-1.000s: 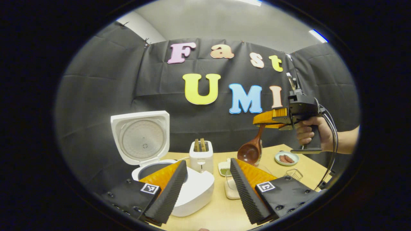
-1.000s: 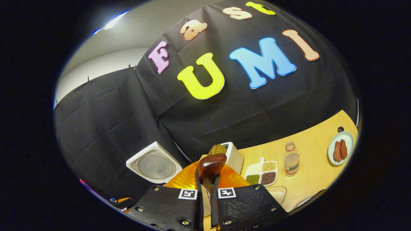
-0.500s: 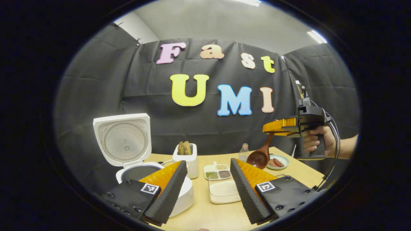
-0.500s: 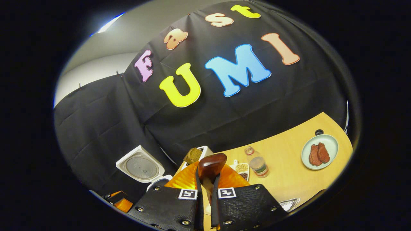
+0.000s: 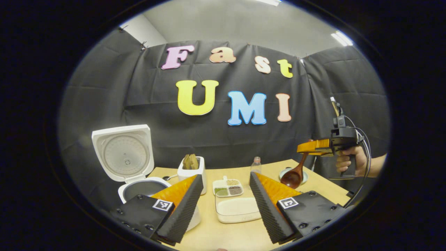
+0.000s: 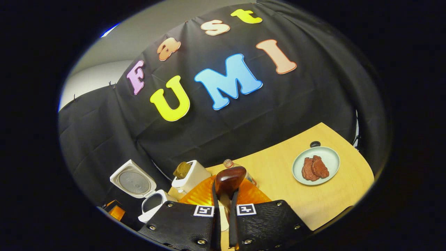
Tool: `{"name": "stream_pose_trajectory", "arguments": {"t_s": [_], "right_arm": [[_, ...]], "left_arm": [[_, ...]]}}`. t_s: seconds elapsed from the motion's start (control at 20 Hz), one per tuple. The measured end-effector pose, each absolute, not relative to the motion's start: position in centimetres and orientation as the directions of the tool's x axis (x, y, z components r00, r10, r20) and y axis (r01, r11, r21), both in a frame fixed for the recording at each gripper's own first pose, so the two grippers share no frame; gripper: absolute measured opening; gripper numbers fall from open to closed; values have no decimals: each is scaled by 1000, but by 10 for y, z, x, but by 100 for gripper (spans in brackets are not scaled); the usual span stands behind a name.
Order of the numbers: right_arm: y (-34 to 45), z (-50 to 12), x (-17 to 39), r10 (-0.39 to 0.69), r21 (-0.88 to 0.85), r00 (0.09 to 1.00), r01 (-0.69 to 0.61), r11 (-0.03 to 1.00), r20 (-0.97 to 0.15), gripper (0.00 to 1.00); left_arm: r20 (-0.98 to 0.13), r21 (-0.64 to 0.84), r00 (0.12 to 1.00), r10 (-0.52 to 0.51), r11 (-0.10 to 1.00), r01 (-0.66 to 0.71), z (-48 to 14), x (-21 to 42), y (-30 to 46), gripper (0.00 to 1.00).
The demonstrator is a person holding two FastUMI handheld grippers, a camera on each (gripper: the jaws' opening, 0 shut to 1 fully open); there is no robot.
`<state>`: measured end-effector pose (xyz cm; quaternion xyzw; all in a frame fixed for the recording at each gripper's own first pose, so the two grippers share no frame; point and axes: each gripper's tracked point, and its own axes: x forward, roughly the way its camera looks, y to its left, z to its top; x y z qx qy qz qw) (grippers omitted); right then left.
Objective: Close the left gripper, press the button to open the rice cooker; take a wooden spoon from the chopstick holder with the right hand, scoop a spoonful of rice and pour it into the rice cooker, then put the wooden spoon back into the chopstick holder.
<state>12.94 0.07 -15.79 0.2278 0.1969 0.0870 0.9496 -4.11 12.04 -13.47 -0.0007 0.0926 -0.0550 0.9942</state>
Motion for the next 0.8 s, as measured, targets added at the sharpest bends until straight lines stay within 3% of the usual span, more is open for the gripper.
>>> {"name": "stream_pose_trajectory", "arguments": {"t_s": [0.15,0.2,0.25,0.3,0.35,0.4,0.45,0.65,0.8], "right_arm": [[-12,-168,117,222,460,906,-35,887,-360,9],[-16,-170,111,211,458,907,-23,889,-364,9],[-21,-174,107,195,451,908,-7,893,-372,9],[-25,-179,103,175,440,909,10,898,-378,9],[-29,-183,100,154,427,909,28,904,-386,9],[-32,-189,94,136,416,909,44,908,-393,9],[-34,-194,91,121,408,906,60,911,-405,9],[-35,-224,78,82,381,891,106,918,-447,9],[-34,-247,76,56,372,874,146,917,-482,9]], "left_arm": [[-186,-6,976,-112,994,113,-132,-40,116,94],[-185,-5,976,-112,994,113,-132,-41,116,89],[-187,-8,976,-112,994,113,-132,-40,114,94],[-190,-10,975,-113,994,113,-134,-40,113,90],[-194,-11,975,-113,994,113,-135,-40,112,94],[-197,-11,974,-114,993,114,-137,-42,111,90],[-197,-8,974,-115,993,116,-137,-42,110,94],[-207,-7,972,-115,993,116,-139,-46,110,90],[-216,-10,971,-98,995,98,-145,-52,123,94]]}}
